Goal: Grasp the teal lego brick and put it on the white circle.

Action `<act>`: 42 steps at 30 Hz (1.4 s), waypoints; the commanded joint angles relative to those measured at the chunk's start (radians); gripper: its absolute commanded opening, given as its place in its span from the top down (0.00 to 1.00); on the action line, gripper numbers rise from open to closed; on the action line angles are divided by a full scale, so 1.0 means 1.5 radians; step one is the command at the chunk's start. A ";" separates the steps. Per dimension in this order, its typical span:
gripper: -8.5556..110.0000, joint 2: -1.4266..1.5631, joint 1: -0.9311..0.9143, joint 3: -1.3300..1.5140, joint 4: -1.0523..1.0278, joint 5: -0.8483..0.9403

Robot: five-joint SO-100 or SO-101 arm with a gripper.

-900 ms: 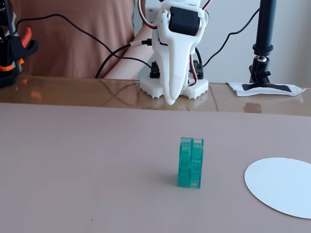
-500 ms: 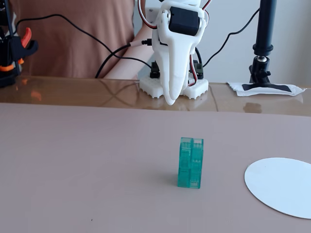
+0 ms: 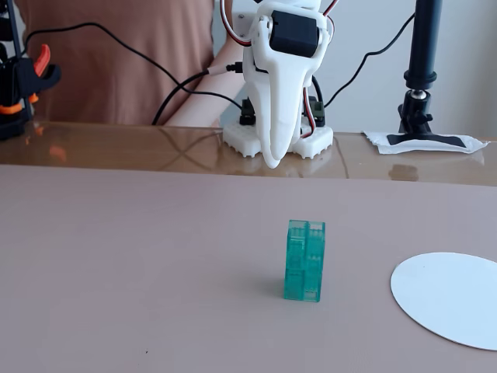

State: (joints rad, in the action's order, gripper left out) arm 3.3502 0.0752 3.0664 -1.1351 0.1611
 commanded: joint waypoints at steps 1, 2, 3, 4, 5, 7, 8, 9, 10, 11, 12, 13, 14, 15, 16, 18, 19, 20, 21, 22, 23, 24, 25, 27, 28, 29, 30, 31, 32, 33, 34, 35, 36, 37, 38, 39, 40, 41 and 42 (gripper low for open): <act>0.93 0.004 -0.001 0.000 0.008 -0.001; 0.93 0.004 -0.001 0.000 0.008 -0.001; 0.93 0.004 -0.001 0.000 0.008 -0.001; 0.93 0.004 -0.001 0.000 0.008 -0.001; 0.93 0.004 -0.001 0.000 0.008 -0.001; 0.93 0.004 -0.001 0.000 0.008 -0.001; 0.93 0.004 -0.001 0.000 0.008 -0.001; 0.93 0.004 -0.001 0.000 0.008 -0.001; 0.93 0.004 -0.001 0.000 0.008 0.000; 0.93 0.004 -0.001 0.000 0.008 0.000; 0.93 0.004 -0.001 0.000 0.008 0.000; 0.93 0.004 -0.001 0.000 0.008 0.000; 0.93 0.004 -0.001 0.000 0.008 0.000; 0.93 0.004 -0.001 0.000 0.008 0.000; 0.93 0.004 -0.001 0.000 0.008 0.001; 0.93 0.004 -0.001 0.000 0.008 0.001; 0.93 0.004 -0.001 0.000 0.008 0.001; 0.93 0.004 -0.001 0.000 0.008 0.001; 0.93 0.004 -0.001 0.000 0.008 0.001; 0.93 0.004 -0.001 0.000 0.008 0.001; 0.93 0.004 -0.001 0.000 0.008 0.001; 0.93 0.004 -0.001 0.000 0.008 0.001; 0.93 0.004 -0.001 0.000 0.008 0.001; 0.93 0.004 -0.001 0.000 0.008 0.001; 0.93 0.004 -0.001 0.000 0.008 0.001; 0.93 0.004 -0.001 0.000 0.008 0.002; 0.93 0.004 -0.001 0.000 0.008 0.001; 0.93 0.004 -0.001 0.000 0.008 0.000; 0.93 0.004 -0.001 0.000 0.008 -0.002; 0.93 0.004 -0.001 0.000 0.008 -0.001; 0.93 0.004 -0.001 0.000 0.008 0.006; 0.93 0.004 0.005 0.000 0.008 0.018; 0.93 0.004 0.015 0.001 0.008 0.029; 0.93 0.004 0.024 0.001 0.007 0.037; 0.93 0.004 0.028 0.001 0.006 0.051; 0.93 0.004 0.029 0.001 0.005 0.063; 0.93 0.004 0.029 0.001 0.005 0.073; 0.93 0.004 0.026 0.000 0.004 0.069; 0.93 0.004 0.022 -0.004 0.001 0.058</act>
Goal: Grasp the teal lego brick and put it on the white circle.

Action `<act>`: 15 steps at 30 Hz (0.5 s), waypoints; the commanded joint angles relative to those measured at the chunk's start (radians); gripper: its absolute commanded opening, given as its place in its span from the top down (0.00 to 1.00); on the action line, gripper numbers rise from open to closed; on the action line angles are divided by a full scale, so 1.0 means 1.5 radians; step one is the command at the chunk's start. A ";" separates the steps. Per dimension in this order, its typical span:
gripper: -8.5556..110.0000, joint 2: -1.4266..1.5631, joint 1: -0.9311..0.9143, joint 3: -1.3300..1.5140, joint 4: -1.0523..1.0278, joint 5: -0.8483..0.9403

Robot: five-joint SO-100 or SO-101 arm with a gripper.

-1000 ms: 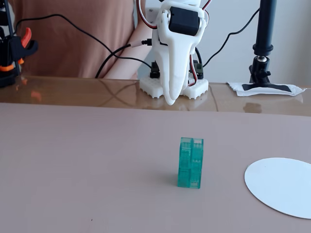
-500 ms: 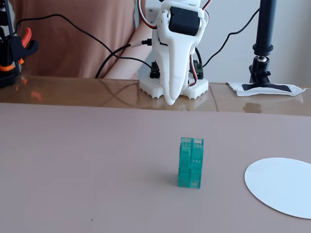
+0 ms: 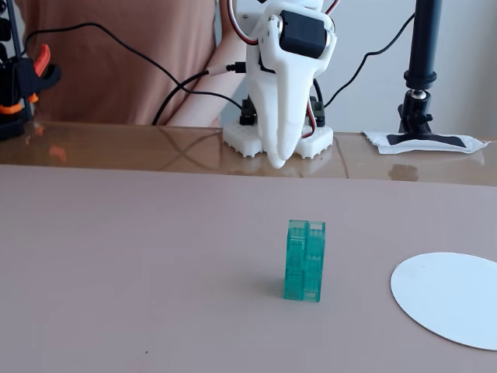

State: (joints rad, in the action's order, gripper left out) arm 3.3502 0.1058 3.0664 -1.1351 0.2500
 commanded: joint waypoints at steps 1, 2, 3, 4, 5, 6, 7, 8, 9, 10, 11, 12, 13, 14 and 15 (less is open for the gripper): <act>0.93 0.004 -0.003 -0.011 -0.005 -0.011; 0.93 0.004 -0.003 -0.021 -0.011 -0.010; 0.93 0.004 -0.003 -0.032 -0.016 -0.008; 0.93 -0.003 -0.002 -0.044 -0.019 -0.005; 0.93 -0.025 0.000 -0.059 -0.019 -0.003; 0.93 -0.056 0.000 -0.079 -0.015 -0.002; 0.93 -0.096 0.000 -0.100 -0.007 -0.002; 0.93 -0.140 -0.001 -0.122 0.005 -0.002; 0.93 -0.183 -0.001 -0.145 0.019 -0.003; 0.93 -0.223 -0.001 -0.168 0.035 -0.007; 0.93 -0.260 0.001 -0.192 0.048 -0.010; 0.93 -0.298 0.005 -0.218 0.058 -0.013; 0.93 -0.338 0.007 -0.246 0.067 -0.020; 0.93 -0.382 0.011 -0.278 0.072 -0.027; 0.93 -0.427 0.013 -0.312 0.073 -0.035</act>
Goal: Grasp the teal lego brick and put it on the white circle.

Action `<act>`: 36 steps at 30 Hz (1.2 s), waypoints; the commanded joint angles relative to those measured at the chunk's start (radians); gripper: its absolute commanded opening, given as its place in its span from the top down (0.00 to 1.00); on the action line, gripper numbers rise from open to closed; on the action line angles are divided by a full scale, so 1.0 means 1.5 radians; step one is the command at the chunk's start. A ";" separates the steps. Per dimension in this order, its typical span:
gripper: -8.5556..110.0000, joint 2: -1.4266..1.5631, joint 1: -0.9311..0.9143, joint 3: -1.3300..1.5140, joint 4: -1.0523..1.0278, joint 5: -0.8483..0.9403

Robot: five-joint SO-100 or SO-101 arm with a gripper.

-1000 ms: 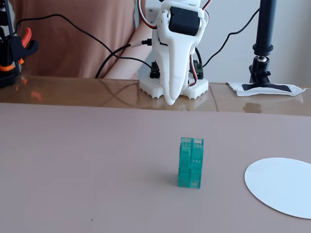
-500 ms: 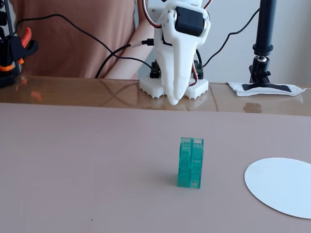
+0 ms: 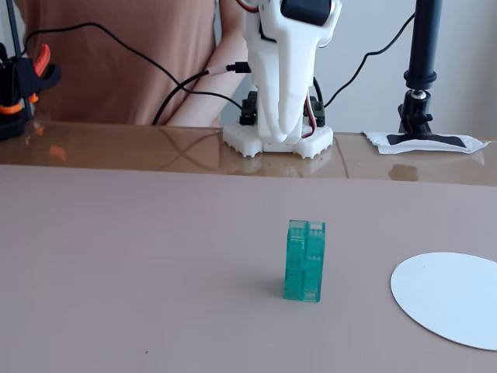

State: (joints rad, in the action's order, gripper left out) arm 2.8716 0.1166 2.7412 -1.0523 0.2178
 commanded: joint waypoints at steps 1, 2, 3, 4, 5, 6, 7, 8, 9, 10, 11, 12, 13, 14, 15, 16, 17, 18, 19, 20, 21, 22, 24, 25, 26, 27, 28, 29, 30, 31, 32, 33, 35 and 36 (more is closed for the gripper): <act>0.93 -0.152 0.007 -0.130 0.018 -0.022; 0.93 -0.194 0.008 -0.163 0.018 -0.030; 0.93 -0.235 0.009 -0.194 0.015 -0.033; 0.93 -0.273 0.011 -0.224 0.010 -0.034; 0.93 -0.307 0.013 -0.251 0.006 -0.034; 0.93 -0.340 0.015 -0.276 0.002 -0.034; 0.93 -0.372 0.017 -0.302 -0.003 -0.034; 0.93 -0.407 0.019 -0.325 -0.007 -0.035; 0.93 -0.443 0.019 -0.350 -0.011 -0.037; 0.93 -0.479 0.018 -0.371 -0.012 -0.037; 0.93 -0.513 0.017 -0.392 -0.013 -0.038; 0.93 -0.546 0.016 -0.410 -0.014 -0.038; 0.93 -0.578 0.016 -0.426 -0.016 -0.034; 0.93 -0.605 0.016 -0.440 -0.016 -0.030; 0.93 -0.631 0.015 -0.451 -0.016 -0.030; 0.93 -0.654 0.013 -0.462 -0.016 -0.029; 0.93 -0.676 0.010 -0.472 -0.014 -0.029; 0.93 -0.692 0.007 -0.482 -0.013 -0.030; 0.93 -0.698 0.006 -0.486 -0.013 -0.029; 0.92 -0.697 0.007 -0.487 -0.013 -0.028; 0.90 -0.691 0.009 -0.486 -0.013 -0.025; 0.88 -0.685 0.012 -0.485 -0.014 -0.024; 0.81 -0.678 0.016 -0.485 -0.017 -0.024; 0.78 -0.678 0.017 -0.486 -0.018 -0.022; 0.76 -0.681 0.018 -0.488 -0.018 -0.021; 0.74 -0.687 0.018 -0.491 -0.018 -0.020; 0.72 -0.696 0.017 -0.495 -0.019 -0.019; 0.71 -0.708 0.017 -0.500 -0.021 -0.018; 0.70 -0.722 0.017 -0.508 -0.026 -0.015; 0.69 -0.739 0.017 -0.517 -0.033 -0.014; 0.69 -0.755 0.017 -0.525 -0.036 -0.013; 0.69 -0.767 0.016 -0.530 -0.036 -0.013; 0.69 -0.787 0.014 -0.538 -0.036 -0.011; 0.69 -0.796 0.013 -0.541 -0.036 -0.010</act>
State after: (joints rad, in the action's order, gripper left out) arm 1.6950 0.1381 1.9758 -1.1014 0.1994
